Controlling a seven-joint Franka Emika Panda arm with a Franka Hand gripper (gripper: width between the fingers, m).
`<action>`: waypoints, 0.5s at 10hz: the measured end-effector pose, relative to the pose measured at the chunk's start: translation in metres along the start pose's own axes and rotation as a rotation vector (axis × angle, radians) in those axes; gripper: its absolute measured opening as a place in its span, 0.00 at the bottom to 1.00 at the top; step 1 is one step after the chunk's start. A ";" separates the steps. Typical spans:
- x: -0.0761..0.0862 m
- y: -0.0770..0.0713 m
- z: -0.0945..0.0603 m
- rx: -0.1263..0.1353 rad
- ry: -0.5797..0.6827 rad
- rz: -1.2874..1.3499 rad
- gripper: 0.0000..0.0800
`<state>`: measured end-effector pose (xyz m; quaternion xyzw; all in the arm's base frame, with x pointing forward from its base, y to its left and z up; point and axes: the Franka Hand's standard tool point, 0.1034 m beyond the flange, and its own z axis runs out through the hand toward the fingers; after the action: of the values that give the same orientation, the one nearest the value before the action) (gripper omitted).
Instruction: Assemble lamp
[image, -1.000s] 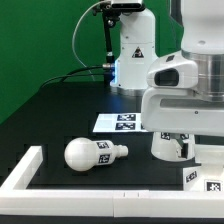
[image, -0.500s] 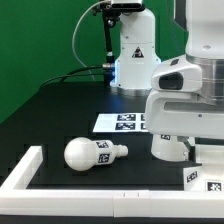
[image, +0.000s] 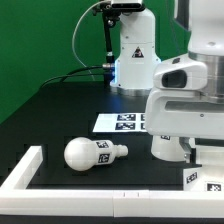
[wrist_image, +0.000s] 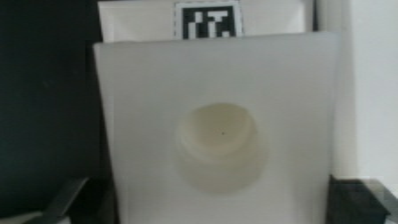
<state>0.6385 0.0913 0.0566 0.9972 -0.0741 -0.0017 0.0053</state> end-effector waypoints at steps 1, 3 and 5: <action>0.002 -0.002 -0.001 -0.014 0.021 -0.031 0.67; 0.004 -0.003 -0.001 -0.019 0.043 -0.046 0.67; 0.005 -0.002 -0.001 -0.019 0.048 -0.045 0.67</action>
Offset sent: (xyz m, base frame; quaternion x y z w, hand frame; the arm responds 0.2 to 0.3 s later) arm 0.0048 0.0140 -0.0004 0.0188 0.0521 -0.0093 0.9984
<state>0.6441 0.0926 0.0578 0.9983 -0.0515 0.0214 0.0165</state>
